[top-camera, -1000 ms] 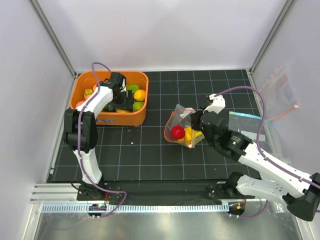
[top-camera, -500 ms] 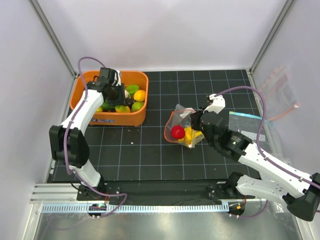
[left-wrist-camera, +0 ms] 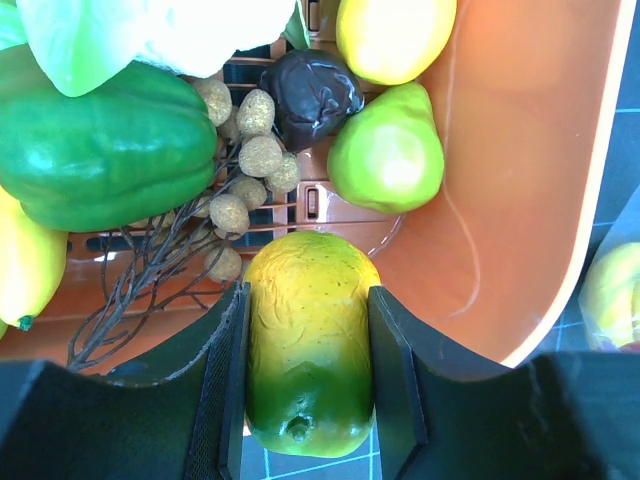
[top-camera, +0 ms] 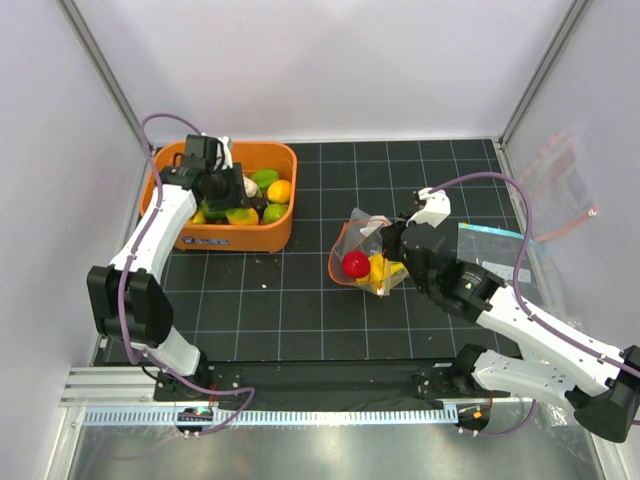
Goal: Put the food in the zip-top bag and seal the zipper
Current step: Pick up the fake fruit from the bin, then place the fake fruit in the zipper food storage bag.
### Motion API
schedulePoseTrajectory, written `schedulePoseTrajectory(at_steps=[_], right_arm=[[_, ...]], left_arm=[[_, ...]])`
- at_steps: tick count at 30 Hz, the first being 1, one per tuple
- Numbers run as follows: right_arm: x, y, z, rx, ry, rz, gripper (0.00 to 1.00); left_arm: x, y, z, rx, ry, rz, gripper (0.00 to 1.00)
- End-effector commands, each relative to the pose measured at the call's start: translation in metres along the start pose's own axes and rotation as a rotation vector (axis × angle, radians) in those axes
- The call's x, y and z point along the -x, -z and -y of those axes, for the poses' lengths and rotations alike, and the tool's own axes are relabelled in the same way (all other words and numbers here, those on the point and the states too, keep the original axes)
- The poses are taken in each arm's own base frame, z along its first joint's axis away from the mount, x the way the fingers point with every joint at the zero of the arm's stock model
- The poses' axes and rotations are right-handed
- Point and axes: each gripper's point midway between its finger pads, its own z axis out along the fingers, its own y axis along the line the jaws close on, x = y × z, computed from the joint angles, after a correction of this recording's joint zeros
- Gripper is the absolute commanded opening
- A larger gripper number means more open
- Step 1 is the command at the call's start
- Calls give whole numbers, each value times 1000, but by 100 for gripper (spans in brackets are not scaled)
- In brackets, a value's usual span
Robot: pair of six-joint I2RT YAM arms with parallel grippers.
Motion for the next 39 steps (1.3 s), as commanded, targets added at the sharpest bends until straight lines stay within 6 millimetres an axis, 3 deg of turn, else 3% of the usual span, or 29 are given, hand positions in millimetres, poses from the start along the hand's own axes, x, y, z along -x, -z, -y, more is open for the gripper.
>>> schedulePoseTrajectory(at_steps=[1,5,13,16,20,24,30,34,35,37,39], right_arm=[[15,2,-6,21,-42,52,1],[14,1,-6,19,-37,49,1],[15,0,-6,15,-36,52,1],[15,0,-5,12,-34,52,1],[16,1,-5,15,-36,54,1],[14,0,-7,23,-37,47,1],[3,-5,-21,76,-37,0,1],[-5,-11,-29,95,-30,-35,1],[-6,-12,-31,98,-30,-41,1],[-7,-13,-33,106,-31,-49,1],[-6,-12,-34,110,-31,-45,1]], left_arm=[[21,24,6,-60,24,92,9],[30,38,12,-98,52,140,8],[46,44,17,-127,102,152,6],[54,54,32,-195,134,153,5],[61,82,69,-391,170,157,5],[62,110,89,-496,180,167,5],[39,131,121,-624,154,124,5],[12,142,146,-675,122,116,5],[-1,144,163,-701,88,93,5],[-14,140,175,-689,66,89,5],[-28,145,199,-728,26,83,5]])
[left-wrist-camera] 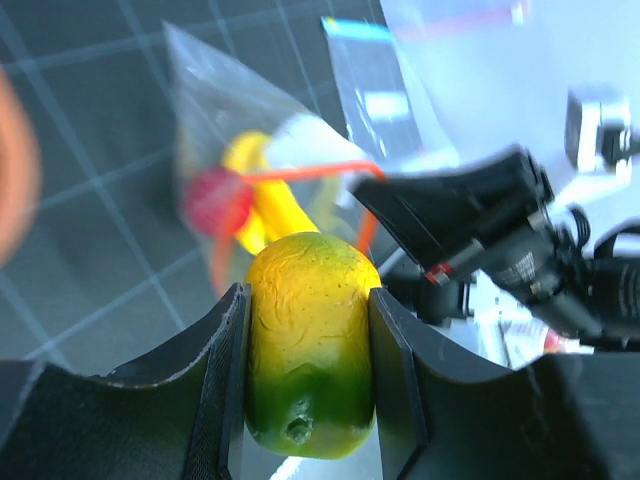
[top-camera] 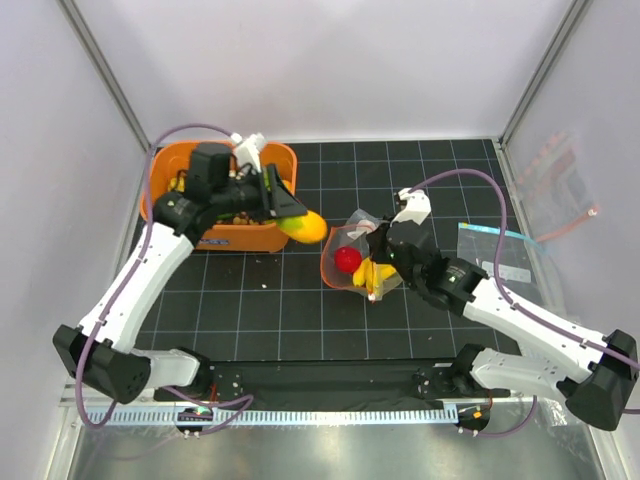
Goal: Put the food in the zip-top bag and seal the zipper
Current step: Place the fake fruit in the zipper food storage bag.
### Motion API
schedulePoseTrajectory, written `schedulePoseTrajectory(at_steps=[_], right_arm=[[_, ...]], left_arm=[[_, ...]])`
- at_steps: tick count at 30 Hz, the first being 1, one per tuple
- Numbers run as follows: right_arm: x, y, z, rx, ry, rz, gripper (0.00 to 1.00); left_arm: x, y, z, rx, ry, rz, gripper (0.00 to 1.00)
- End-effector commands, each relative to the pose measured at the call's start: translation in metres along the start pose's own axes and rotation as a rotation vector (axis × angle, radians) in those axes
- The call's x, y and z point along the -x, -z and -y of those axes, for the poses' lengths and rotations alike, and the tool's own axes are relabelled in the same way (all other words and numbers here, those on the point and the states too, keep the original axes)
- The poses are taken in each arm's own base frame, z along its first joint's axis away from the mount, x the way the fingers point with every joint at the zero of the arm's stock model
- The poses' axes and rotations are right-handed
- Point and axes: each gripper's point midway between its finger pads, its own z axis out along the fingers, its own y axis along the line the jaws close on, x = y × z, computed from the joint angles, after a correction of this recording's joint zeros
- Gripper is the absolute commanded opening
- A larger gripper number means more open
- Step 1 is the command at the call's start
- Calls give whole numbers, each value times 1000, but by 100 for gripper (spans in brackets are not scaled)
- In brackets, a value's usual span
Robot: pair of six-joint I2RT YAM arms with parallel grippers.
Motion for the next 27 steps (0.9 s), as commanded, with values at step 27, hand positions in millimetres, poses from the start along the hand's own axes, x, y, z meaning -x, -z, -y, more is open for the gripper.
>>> schedulePoseTrajectory(at_steps=[27], right_arm=[[49,40,6,28,-233,166,1]], left_arm=[[-59,-156,36,70,-264,172,13]])
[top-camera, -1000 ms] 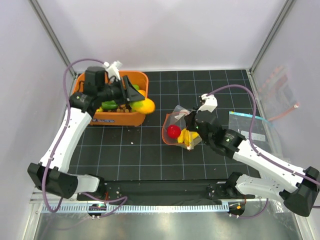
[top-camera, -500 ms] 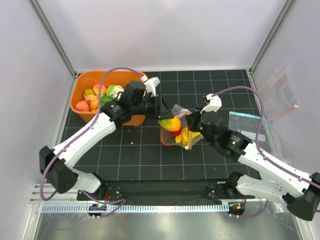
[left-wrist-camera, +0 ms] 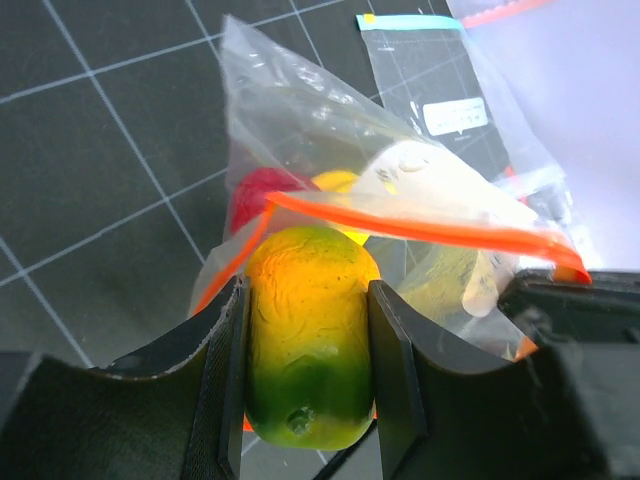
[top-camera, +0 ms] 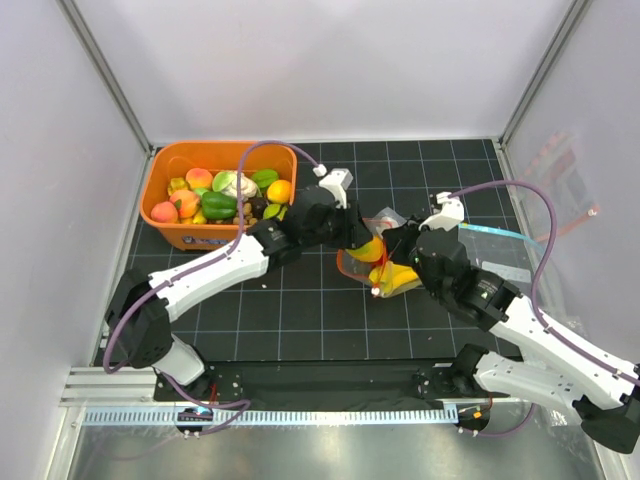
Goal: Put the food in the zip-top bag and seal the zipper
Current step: Place the fake fruit in the zipper food storage bag.
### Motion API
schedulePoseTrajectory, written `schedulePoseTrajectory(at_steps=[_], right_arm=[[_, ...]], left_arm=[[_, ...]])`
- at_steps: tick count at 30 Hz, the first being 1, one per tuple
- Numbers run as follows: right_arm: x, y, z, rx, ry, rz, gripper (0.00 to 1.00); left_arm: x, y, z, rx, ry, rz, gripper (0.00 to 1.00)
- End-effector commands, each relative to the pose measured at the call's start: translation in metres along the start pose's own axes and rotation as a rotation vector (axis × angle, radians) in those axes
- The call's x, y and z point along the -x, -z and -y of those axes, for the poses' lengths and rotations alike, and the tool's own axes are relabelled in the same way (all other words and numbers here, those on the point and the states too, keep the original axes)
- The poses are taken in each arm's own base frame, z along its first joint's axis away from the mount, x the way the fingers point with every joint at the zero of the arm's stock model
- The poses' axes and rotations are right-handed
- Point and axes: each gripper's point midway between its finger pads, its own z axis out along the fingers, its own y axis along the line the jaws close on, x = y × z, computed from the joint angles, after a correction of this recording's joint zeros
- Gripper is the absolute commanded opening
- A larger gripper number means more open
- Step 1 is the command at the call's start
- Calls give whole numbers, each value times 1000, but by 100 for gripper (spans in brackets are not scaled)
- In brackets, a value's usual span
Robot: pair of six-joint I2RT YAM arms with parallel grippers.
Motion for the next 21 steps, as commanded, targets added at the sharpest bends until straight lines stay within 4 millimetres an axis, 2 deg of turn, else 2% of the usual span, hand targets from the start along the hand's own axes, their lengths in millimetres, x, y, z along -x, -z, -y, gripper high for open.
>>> schedulePoseTrajectory(at_steps=[1,3,7,8,10,12,14,15,17,18,21], right_arm=[[14,-1,-4,-2,-72,61,1],[14,-1,-2,-10,-80,65,1],[15,-2,2,-24,-93,80,1],[14,-2,3,-25,-98,81,1],[12,-2,3,-22,-107,78,1],[10,-2,3,-14,-121,76,1],[6,-3,-2,12,-138,63,1],[3,-4,-1,10,-138,56,1],[2,-5,-3,13,-137,50,1],[2,-6,-3,11,-137,48,1],[1,-7,-2,9,-135,46,1]], left_arm=[[15,-9,15,-9,-73,136,16],[6,-12,16,-22,-78,139,20],[-3,-12,27,-87,-35,169,20],[-11,-12,24,-92,-26,164,20],[-11,-10,33,-130,-6,197,20],[-11,-9,31,-130,-3,226,23],[-11,-8,32,-132,-2,240,39],[-11,-7,33,-134,-7,244,56],[-9,-6,33,-131,-20,248,67],[-9,-3,31,-119,-25,248,76],[-7,7,27,-88,-59,242,90]])
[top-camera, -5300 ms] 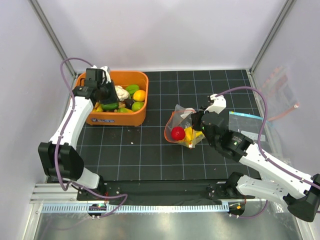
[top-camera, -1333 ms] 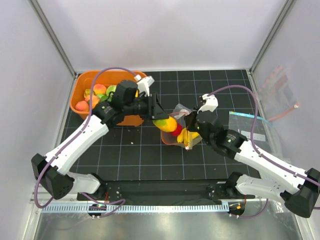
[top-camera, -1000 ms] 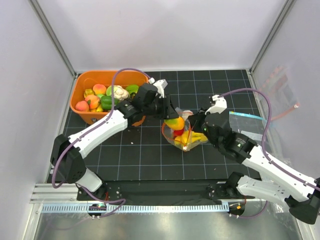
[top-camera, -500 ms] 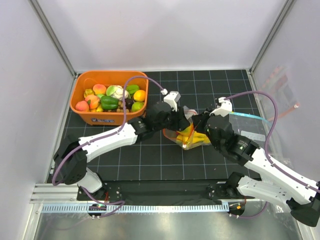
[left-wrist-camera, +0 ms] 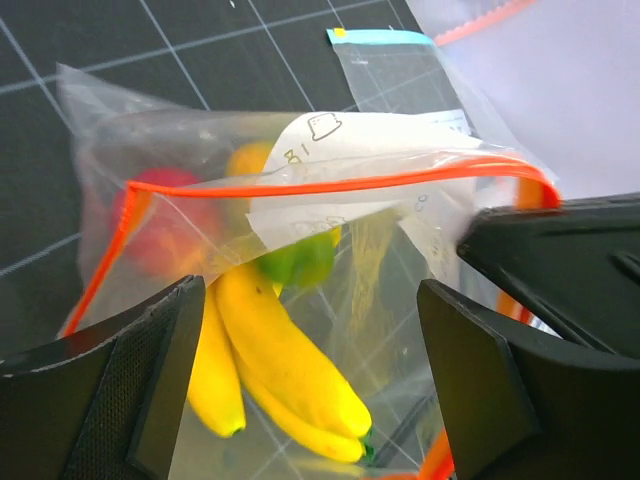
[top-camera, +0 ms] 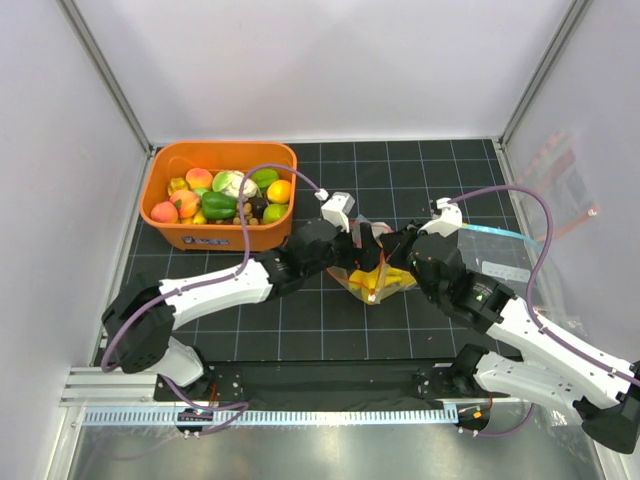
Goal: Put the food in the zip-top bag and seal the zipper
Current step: Place the fake fruit in the zipper food storage bag.
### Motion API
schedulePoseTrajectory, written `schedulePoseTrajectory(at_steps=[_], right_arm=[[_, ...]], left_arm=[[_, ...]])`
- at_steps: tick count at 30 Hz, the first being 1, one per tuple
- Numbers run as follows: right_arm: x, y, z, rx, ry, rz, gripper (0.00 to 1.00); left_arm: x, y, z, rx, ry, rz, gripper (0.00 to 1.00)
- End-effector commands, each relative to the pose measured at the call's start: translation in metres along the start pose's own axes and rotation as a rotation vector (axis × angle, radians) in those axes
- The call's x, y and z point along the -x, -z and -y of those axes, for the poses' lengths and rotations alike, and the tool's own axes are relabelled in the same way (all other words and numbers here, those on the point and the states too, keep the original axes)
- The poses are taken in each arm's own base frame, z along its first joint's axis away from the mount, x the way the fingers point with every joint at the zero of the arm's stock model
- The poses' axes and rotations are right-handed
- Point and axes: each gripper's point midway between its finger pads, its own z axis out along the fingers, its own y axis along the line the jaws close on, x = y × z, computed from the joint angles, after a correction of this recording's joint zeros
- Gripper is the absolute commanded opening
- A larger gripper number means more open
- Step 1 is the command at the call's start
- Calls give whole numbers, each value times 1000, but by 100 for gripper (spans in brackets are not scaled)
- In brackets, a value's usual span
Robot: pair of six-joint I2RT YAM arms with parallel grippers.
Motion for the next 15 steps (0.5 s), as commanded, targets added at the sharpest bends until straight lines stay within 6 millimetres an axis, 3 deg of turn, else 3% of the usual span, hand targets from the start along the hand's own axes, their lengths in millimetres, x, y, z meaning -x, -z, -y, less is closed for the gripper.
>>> schedulePoseTrajectory(at_steps=[1,12,13,15], right_arm=[[14,-1,-11,33,-61,49,1],[21,-3,-3,-5,7,81,1],[22,-2,-3,-9,13,85,1],[24,-2,-2,-8,36,90,1]], left_arm=[[41,23,16,-20,-36,113,91],[43,82,0,69,-183,23,91],[36,86,-9,85,-216,12,92],[45,100,-19,130,-233,66,94]])
